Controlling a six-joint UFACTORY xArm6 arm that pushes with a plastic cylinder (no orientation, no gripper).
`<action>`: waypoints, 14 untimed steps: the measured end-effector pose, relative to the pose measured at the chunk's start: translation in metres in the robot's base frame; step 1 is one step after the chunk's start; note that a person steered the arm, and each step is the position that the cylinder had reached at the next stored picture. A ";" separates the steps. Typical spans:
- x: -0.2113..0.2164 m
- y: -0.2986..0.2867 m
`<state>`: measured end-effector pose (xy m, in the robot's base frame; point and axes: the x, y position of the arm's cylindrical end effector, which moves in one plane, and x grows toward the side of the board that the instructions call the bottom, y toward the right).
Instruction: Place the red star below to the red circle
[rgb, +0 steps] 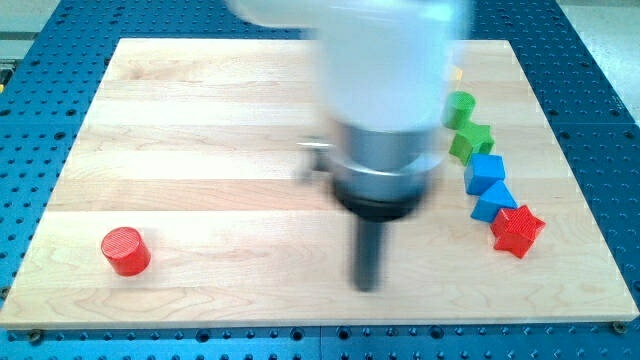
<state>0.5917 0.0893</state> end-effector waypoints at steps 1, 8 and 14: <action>-0.003 0.132; -0.059 0.101; -0.117 0.017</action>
<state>0.4747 0.1062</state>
